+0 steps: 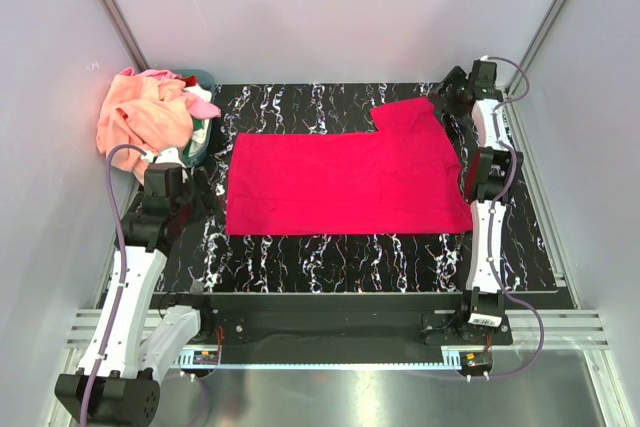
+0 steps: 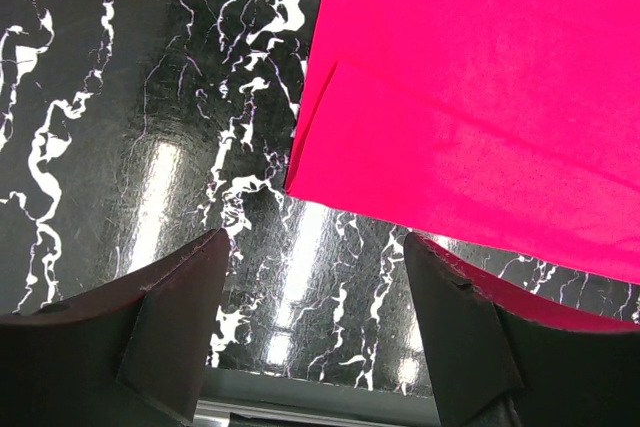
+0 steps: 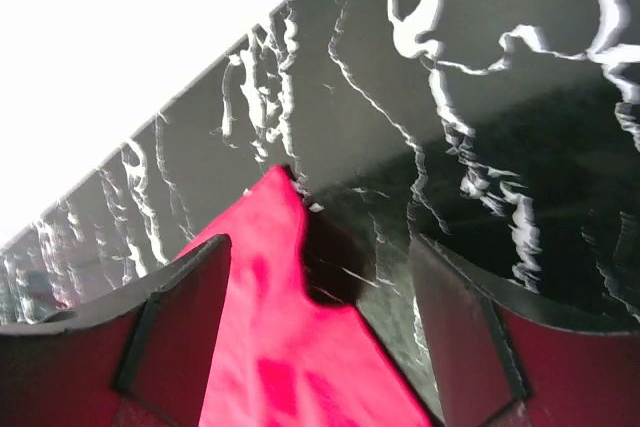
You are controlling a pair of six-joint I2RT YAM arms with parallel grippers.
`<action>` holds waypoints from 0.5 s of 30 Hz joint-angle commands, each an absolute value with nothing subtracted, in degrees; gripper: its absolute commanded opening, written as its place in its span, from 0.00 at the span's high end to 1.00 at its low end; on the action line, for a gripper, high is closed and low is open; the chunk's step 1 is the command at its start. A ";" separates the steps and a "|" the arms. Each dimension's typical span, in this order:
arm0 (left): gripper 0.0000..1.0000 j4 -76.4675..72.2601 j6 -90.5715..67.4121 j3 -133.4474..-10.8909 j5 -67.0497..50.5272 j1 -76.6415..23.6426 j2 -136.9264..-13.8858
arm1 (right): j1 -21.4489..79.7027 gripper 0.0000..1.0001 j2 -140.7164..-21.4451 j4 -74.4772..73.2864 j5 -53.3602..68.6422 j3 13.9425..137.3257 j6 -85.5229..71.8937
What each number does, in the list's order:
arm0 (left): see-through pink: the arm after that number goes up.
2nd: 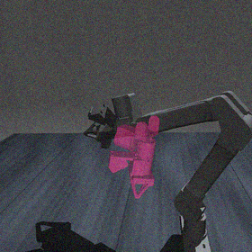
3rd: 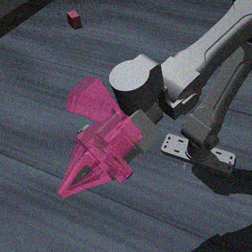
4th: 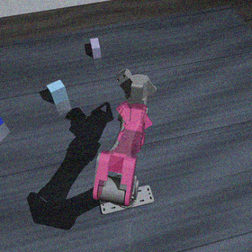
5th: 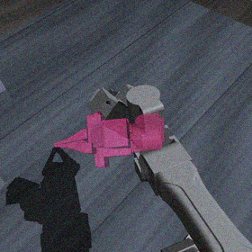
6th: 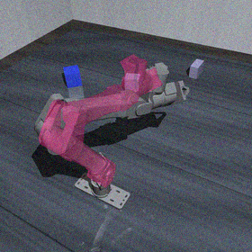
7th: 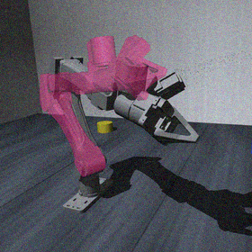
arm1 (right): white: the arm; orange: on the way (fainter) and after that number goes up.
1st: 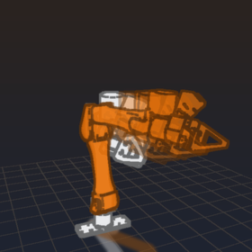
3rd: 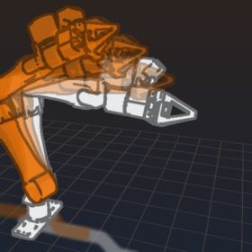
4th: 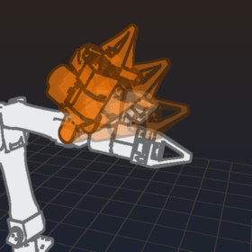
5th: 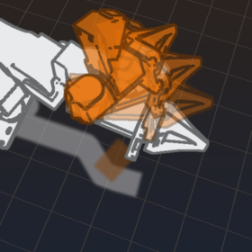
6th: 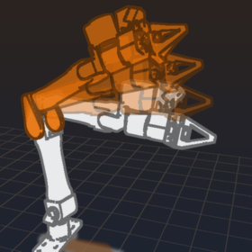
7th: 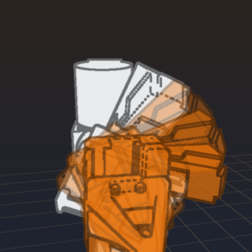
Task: Fold and stack the t-shirts
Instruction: Fold the tshirt
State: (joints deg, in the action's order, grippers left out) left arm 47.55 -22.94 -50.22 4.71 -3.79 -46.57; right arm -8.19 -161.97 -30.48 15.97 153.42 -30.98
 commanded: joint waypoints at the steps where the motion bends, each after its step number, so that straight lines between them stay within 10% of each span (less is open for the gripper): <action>1: 0.25 45.26 -23.12 -50.27 6.24 -3.96 -45.53 | -6.33 0.21 -165.67 -30.06 21.61 154.08 -34.71; 6: 0.25 45.53 -23.29 -50.45 6.59 -3.96 -46.23 | -4.57 0.25 -165.59 -30.15 23.55 152.49 -34.36; 15: 0.25 45.44 -23.29 -50.36 7.03 -3.87 -46.32 | -4.57 0.74 -164.97 -29.71 25.49 150.82 -34.81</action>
State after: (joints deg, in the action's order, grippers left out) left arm 47.55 -22.94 -50.22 5.82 -3.79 -46.54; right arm -4.54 -163.63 -27.77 24.60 151.61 -35.14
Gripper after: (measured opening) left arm 0.757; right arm 0.316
